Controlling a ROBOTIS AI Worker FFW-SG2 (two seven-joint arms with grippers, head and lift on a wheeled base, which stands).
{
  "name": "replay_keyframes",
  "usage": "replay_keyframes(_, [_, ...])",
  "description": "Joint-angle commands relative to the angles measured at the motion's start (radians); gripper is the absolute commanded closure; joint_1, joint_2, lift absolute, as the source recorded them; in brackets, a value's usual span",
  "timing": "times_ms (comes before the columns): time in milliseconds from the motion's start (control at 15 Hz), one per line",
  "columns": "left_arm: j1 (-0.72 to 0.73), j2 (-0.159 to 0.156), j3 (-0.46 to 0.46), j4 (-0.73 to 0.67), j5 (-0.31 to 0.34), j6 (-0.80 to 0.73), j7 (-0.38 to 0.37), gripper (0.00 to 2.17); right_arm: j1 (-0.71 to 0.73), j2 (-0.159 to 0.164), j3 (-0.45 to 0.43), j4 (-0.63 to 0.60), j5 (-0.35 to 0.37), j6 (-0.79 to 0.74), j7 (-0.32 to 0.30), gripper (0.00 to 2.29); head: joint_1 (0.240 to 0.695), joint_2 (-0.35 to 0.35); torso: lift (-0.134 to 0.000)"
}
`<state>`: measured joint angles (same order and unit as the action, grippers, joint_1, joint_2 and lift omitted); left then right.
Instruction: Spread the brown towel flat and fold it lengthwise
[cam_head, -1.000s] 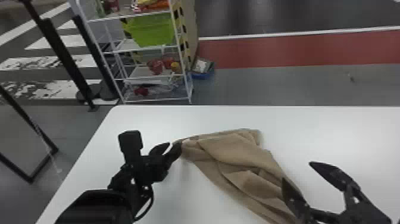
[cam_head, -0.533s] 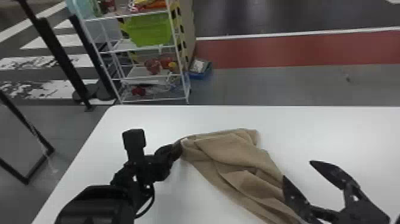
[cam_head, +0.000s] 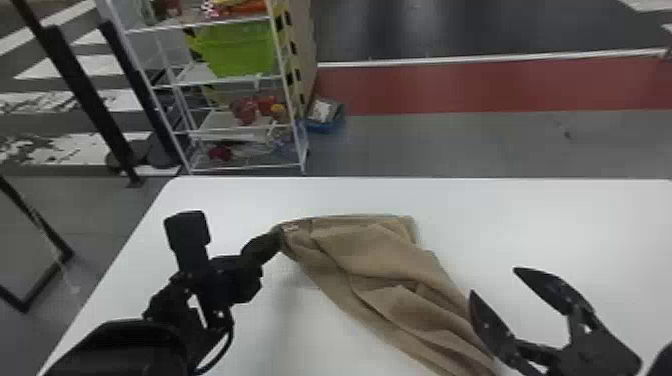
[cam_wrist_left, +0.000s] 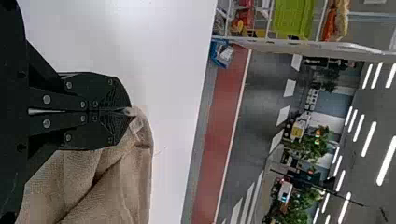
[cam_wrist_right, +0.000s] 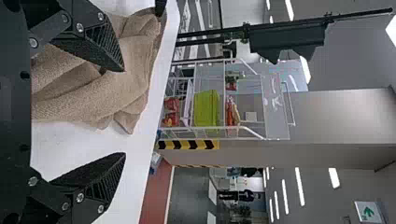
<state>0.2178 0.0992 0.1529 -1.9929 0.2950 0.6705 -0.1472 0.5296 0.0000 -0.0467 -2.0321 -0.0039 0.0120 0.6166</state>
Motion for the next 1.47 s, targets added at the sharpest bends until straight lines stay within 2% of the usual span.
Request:
replay_keyframes(0, [0.041,-0.003,0.031,-0.11,0.03,-0.042,0.031,1.86,0.0,0.001,0.001,0.001,-0.001,0.003,0.0,0.28,0.695,0.161,-0.123])
replay_keyframes(67, [0.051,-0.004,0.054,-0.145,0.039,-0.051,0.044,1.86,0.0,0.001,-0.001,0.001,-0.002,0.003,0.003,0.28,0.695,0.167,-0.123])
replay_keyframes(200, [0.086,-0.006,0.126,-0.259,0.125,-0.051,0.075,1.86,0.0,0.001,-0.009,0.015,-0.005,0.003,0.011,0.28,0.695,0.183,-0.123])
replay_keyframes(333, [0.13,-0.007,0.194,-0.379,0.223,-0.036,0.069,1.86,-0.005,0.001,-0.015,0.033,-0.01,0.0,0.012,0.28,0.695,0.216,-0.123])
replay_keyframes(400, [0.147,-0.006,0.215,-0.428,0.248,0.001,0.064,1.86,-0.01,0.001,-0.015,0.042,-0.005,0.003,0.015,0.28,0.695,0.223,-0.123])
replay_keyframes(667, [0.175,-0.012,0.194,-0.495,0.286,0.074,0.035,1.86,-0.022,0.001,0.034,0.062,-0.008,0.003,0.026,0.28,0.695,0.22,-0.123])
replay_keyframes(933, [0.18,-0.012,0.12,-0.543,0.277,0.105,0.034,1.86,-0.099,0.001,0.156,0.098,0.021,0.003,-0.005,0.28,0.695,0.216,-0.123])
replay_keyframes(1067, [0.18,-0.012,0.112,-0.541,0.266,0.105,0.035,1.86,-0.154,0.001,0.231,0.139,0.041,0.018,-0.021,0.29,0.695,0.225,-0.123])
replay_keyframes(1267, [0.186,-0.01,0.122,-0.526,0.256,0.105,0.032,1.86,-0.214,0.001,0.337,0.197,0.119,0.07,-0.021,0.34,0.695,0.288,-0.123])
replay_keyframes(1400, [0.19,-0.01,0.134,-0.527,0.257,0.105,0.021,1.86,-0.257,0.001,0.338,0.273,0.133,0.064,-0.023,0.34,0.695,0.326,-0.123])
